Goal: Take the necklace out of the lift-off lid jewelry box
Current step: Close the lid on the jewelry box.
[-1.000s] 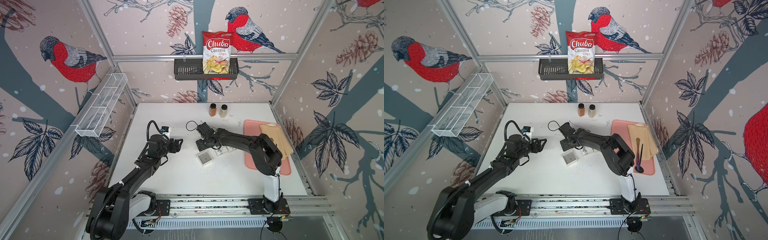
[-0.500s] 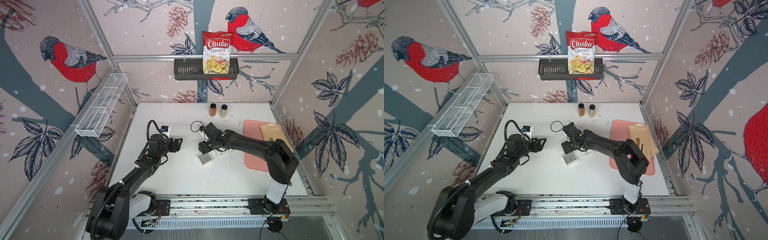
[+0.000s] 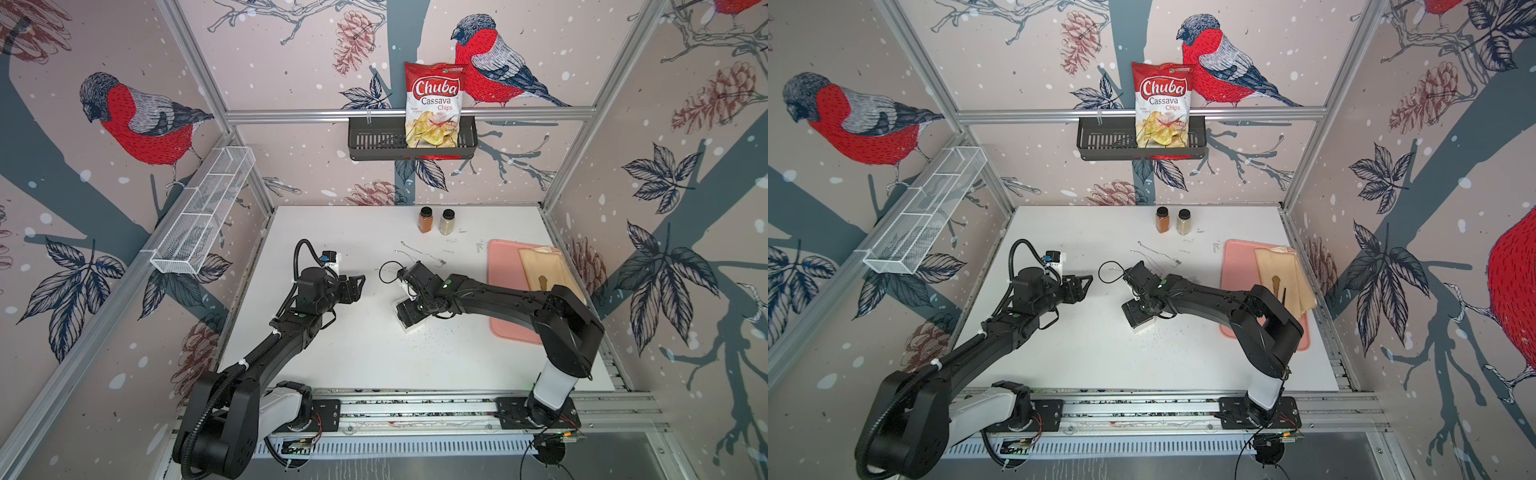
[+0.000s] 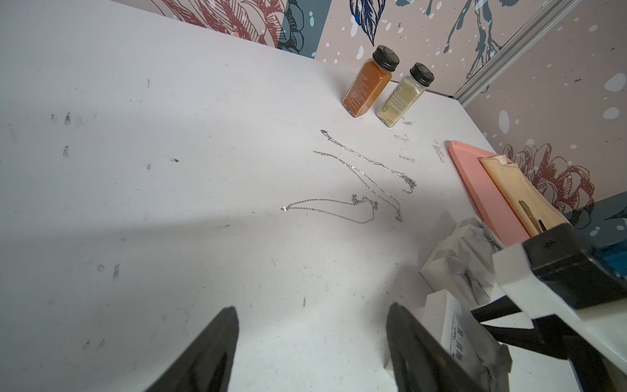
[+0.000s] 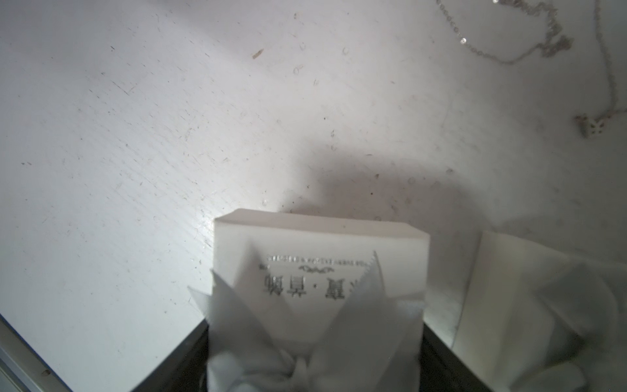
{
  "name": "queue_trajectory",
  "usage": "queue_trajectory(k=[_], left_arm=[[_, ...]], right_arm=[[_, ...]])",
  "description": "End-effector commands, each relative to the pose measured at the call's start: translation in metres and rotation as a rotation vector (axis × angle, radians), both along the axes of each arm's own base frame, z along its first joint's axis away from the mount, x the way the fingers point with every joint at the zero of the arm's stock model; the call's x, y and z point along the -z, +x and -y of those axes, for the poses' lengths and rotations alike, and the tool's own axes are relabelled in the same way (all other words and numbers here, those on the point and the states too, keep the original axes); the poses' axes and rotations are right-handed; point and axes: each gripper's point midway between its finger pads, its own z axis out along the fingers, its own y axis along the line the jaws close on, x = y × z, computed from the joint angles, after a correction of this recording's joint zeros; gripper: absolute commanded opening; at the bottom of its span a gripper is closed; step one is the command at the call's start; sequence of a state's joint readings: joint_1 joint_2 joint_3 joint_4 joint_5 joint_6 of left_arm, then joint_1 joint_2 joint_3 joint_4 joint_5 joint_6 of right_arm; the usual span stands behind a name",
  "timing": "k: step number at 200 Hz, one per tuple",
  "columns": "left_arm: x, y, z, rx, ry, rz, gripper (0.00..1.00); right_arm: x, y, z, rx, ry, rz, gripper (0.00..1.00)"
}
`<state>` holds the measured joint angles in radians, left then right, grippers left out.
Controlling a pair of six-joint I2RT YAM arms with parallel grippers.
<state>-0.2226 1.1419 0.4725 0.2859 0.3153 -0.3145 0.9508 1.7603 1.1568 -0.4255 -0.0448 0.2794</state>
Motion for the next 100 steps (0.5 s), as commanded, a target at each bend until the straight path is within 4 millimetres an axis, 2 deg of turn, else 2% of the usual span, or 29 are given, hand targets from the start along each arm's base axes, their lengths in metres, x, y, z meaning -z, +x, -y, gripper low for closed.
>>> queue_trajectory(k=[1,100], left_arm=[[-0.0131,0.0036,0.0019,0.004,-0.021,0.047,0.73],[-0.0114,0.0027,0.0021,0.006,-0.018,0.042,0.73]], right_arm=[[-0.0028,0.0006,-0.0012,0.018,0.017,0.008,0.79],[0.0063,0.0008,0.0031,0.047,-0.027,0.013,0.80]])
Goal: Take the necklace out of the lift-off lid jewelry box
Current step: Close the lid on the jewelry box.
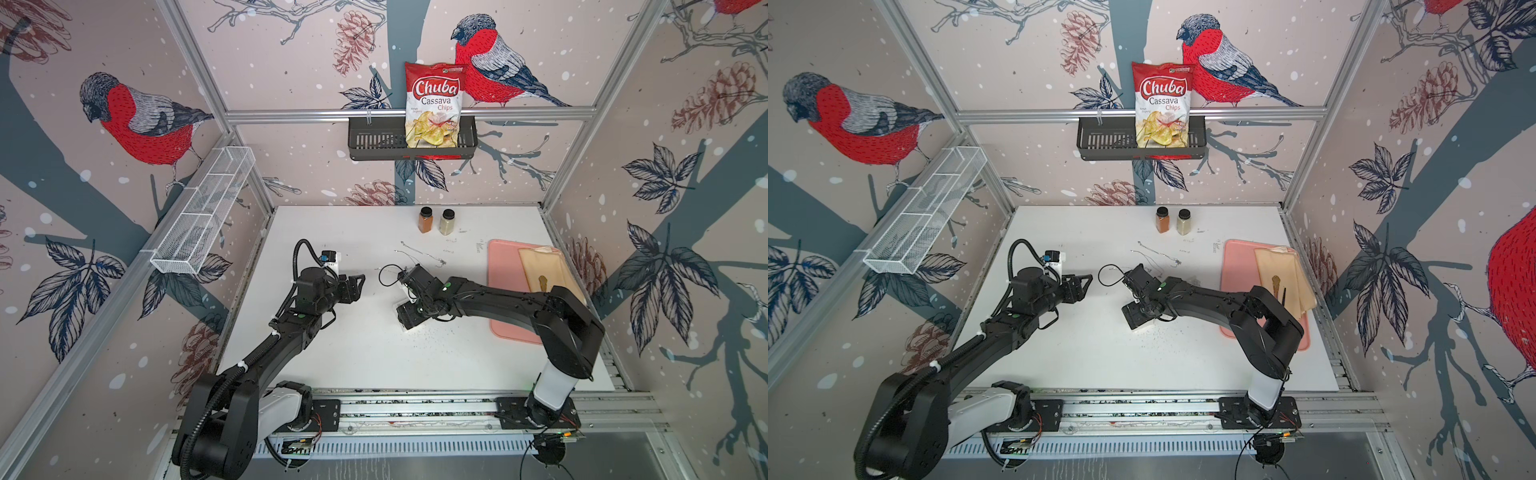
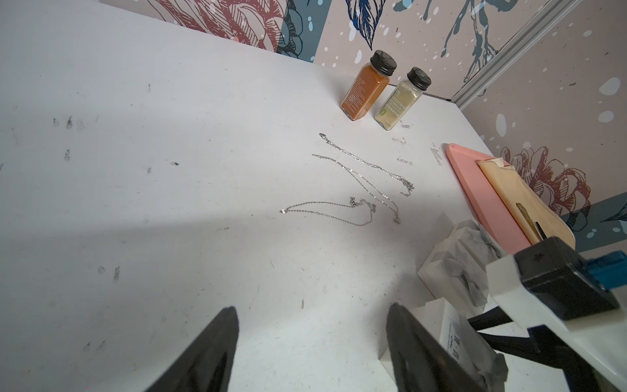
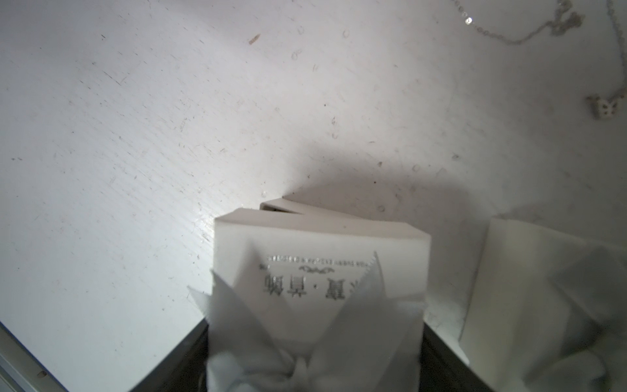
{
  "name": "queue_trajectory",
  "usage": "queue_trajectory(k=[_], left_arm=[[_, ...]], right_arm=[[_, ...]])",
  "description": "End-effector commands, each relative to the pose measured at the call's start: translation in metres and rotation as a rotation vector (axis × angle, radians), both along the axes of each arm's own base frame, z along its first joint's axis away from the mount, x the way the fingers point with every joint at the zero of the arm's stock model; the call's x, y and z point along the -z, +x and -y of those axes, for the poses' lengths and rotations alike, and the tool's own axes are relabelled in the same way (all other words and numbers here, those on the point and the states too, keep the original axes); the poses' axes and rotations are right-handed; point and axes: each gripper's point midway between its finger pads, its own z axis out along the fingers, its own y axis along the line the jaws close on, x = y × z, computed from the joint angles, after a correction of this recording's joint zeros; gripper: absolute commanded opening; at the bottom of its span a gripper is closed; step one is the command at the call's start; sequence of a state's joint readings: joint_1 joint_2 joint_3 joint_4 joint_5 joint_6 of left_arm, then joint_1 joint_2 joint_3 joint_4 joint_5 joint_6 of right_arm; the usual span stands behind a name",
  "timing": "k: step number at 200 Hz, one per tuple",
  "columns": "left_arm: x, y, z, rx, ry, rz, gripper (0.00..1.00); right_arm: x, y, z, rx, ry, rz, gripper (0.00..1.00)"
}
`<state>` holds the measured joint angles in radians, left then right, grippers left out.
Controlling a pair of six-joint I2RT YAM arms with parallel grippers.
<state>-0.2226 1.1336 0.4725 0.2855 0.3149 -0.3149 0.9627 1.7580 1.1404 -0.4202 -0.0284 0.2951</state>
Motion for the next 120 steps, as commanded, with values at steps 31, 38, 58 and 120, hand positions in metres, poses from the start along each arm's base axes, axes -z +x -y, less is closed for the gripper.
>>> queue_trajectory(k=[31,38,58,120], left_arm=[[-0.0065,0.0029,0.0024,0.008,-0.015,0.029,0.73],[-0.0061,0.0026,0.0025,0.009,-0.014,0.029,0.73],[-0.0061,0.0026,0.0026,0.011,-0.013,0.030,0.73],[-0.0043,0.0025,0.0042,0.021,-0.013,0.029,0.73]], right_arm=[[0.0024,0.0125,0.0059,0.087,-0.057,0.048,0.80],[0.0021,0.0123,0.0060,0.092,-0.058,0.048,0.80],[0.0023,0.0112,0.0051,0.104,-0.052,0.039,0.80],[0.0004,0.0034,-0.0015,0.105,-0.037,0.020,0.80]])
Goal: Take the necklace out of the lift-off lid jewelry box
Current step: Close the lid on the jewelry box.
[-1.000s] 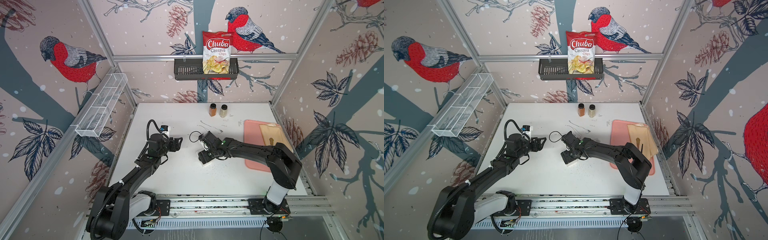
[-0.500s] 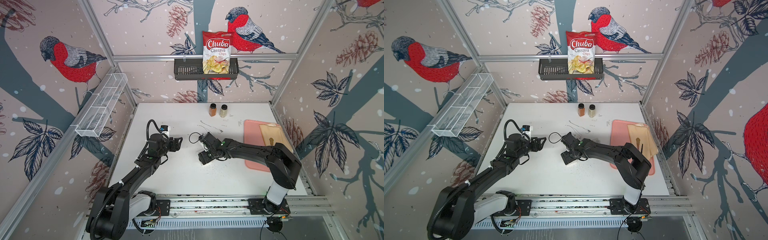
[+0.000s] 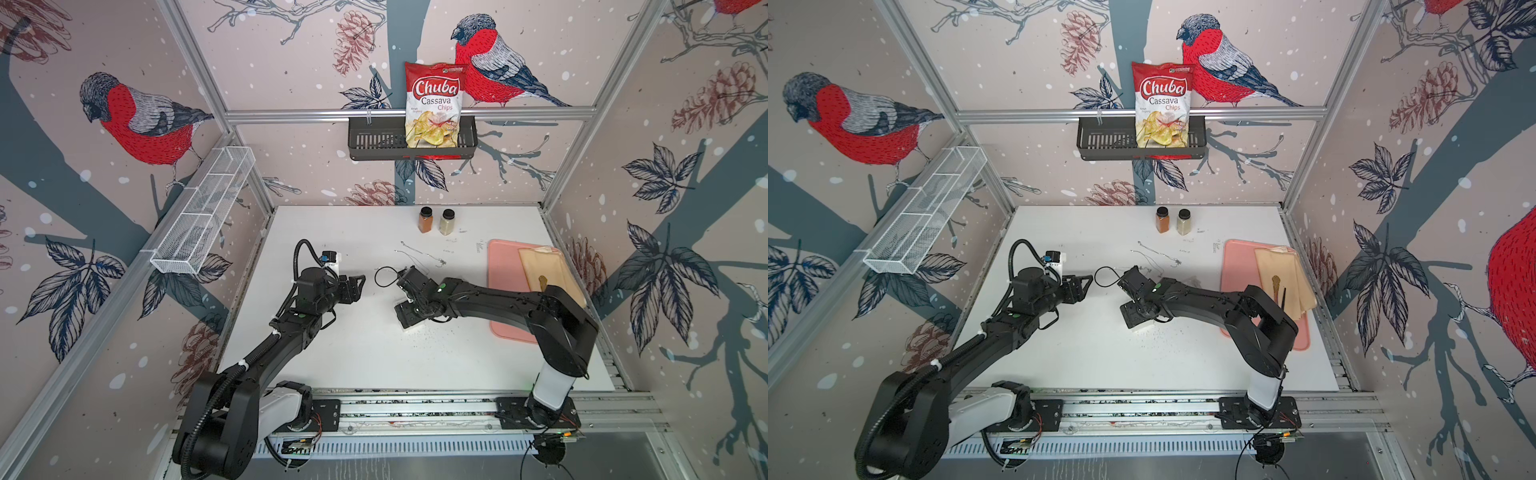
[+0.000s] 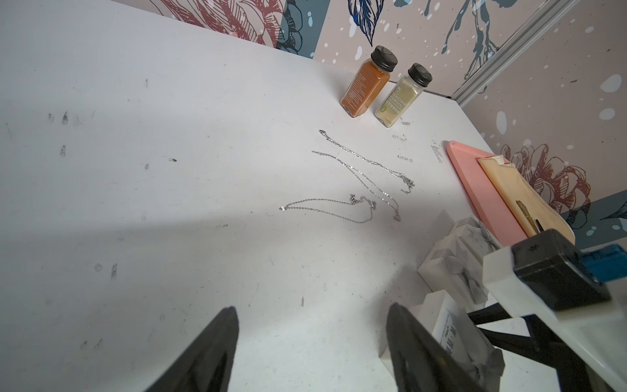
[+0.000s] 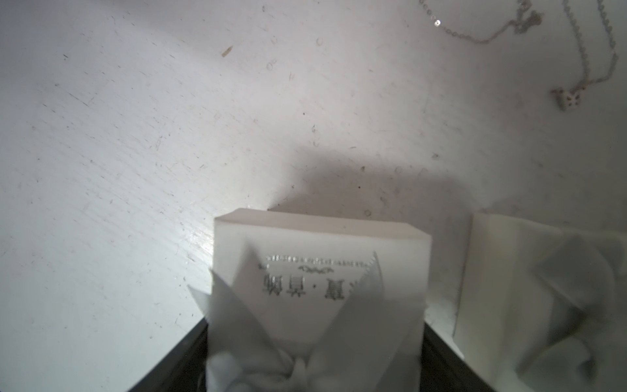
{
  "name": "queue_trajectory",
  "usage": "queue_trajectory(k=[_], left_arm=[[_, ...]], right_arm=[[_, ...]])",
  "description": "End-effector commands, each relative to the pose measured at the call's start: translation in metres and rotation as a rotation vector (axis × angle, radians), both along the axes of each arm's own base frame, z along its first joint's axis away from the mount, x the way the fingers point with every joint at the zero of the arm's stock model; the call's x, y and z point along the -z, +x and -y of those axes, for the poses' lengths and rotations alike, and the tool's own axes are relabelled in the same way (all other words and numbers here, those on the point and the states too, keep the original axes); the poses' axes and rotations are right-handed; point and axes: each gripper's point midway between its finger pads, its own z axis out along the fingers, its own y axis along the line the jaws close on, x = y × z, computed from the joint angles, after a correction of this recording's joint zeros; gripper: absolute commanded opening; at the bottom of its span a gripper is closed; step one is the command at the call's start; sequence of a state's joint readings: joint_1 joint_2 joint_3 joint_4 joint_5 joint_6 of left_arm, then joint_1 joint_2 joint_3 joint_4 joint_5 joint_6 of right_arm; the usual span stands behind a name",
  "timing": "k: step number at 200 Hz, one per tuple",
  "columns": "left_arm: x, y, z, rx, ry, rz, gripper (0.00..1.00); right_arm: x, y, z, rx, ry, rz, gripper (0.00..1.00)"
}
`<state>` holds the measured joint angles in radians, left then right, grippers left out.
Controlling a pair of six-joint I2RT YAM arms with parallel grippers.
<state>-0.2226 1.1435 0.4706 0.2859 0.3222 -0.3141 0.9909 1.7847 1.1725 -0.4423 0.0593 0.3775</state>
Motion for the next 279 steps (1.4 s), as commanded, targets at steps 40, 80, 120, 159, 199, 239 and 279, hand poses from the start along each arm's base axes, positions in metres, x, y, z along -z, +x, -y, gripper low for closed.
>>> queue_trajectory(k=[40,80,120,159,199,239,279], left_arm=[[-0.008,0.004,0.005,0.022,-0.016,0.041,0.73],[-0.005,0.004,0.005,0.024,-0.016,0.035,0.73],[-0.002,0.001,0.004,0.020,-0.017,0.029,0.73],[-0.003,0.000,0.003,0.017,-0.017,0.031,0.73],[-0.004,0.001,0.004,0.018,-0.022,0.028,0.73],[-0.003,0.000,0.005,0.022,-0.022,0.023,0.73],[-0.006,0.000,0.005,0.021,-0.022,0.028,0.73]], right_arm=[[0.000,-0.005,-0.001,0.020,0.004,-0.017,0.81],[0.004,-0.006,0.000,0.015,-0.003,-0.017,0.82],[0.006,-0.006,0.000,0.006,-0.006,-0.012,0.82],[0.007,-0.008,0.002,0.004,-0.010,-0.013,0.84],[-0.003,-0.008,0.004,0.001,0.008,0.002,0.87],[-0.018,-0.011,0.004,-0.020,0.044,0.010,0.87],[-0.030,-0.011,0.010,-0.024,0.051,0.028,0.72]])
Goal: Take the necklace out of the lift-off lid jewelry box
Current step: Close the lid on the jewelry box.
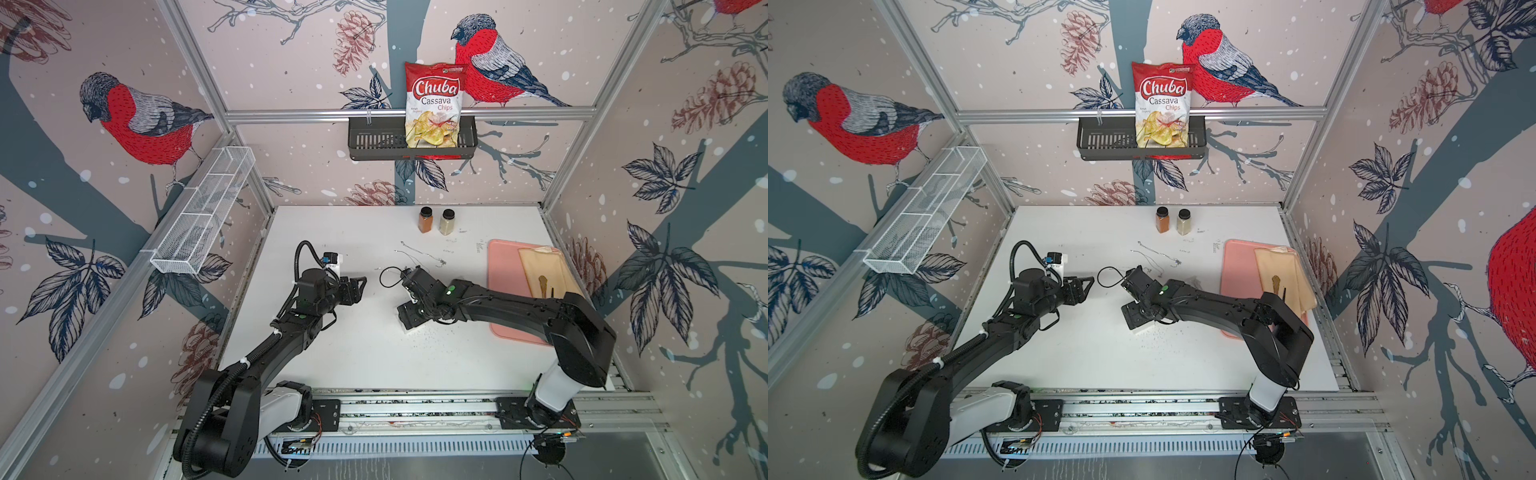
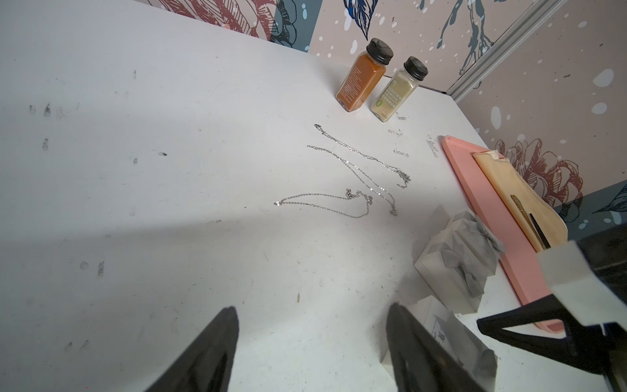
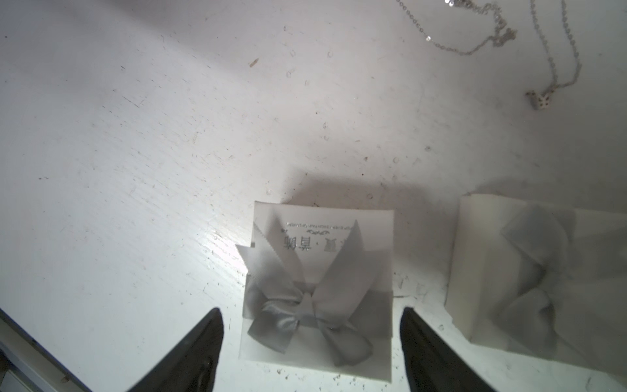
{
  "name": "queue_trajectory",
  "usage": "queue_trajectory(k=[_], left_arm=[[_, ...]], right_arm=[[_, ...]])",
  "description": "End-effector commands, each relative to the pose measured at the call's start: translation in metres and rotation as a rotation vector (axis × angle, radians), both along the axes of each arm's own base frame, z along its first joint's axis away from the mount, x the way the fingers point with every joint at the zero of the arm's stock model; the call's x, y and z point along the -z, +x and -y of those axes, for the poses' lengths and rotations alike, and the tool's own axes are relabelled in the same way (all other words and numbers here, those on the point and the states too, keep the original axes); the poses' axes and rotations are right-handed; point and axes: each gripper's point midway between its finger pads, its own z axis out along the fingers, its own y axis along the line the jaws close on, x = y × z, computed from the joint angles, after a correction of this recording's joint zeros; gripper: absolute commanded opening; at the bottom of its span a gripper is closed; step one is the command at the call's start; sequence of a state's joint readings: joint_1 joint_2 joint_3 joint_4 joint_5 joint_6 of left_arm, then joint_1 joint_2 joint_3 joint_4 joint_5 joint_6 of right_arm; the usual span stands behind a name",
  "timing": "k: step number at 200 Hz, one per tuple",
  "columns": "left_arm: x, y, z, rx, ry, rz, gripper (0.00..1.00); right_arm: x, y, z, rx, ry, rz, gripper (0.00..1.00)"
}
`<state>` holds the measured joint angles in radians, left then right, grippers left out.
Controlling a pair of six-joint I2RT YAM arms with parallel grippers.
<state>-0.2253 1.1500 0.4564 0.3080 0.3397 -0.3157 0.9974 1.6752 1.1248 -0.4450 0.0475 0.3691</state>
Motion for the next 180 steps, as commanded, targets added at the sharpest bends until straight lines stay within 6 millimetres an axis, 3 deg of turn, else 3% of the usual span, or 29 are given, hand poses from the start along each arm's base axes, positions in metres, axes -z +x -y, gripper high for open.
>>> queue_trajectory(k=[1,46,148,180], left_arm=[[-0.009,0.002,0.002,0.004,-0.012,0.030,0.73],[-0.012,0.002,0.003,0.006,-0.016,0.035,0.73],[-0.013,0.001,0.005,0.010,-0.014,0.037,0.73],[-0.014,0.002,0.004,0.009,-0.014,0.037,0.73]], right_arm=[[-0.005,-0.002,0.004,-0.006,-0.003,0.001,0.72],[0.003,-0.007,0.007,0.006,-0.023,-0.025,0.53],[0.031,-0.017,0.011,0.003,-0.092,-0.068,0.52],[0.030,-0.016,0.011,0.003,-0.087,-0.063,0.52]])
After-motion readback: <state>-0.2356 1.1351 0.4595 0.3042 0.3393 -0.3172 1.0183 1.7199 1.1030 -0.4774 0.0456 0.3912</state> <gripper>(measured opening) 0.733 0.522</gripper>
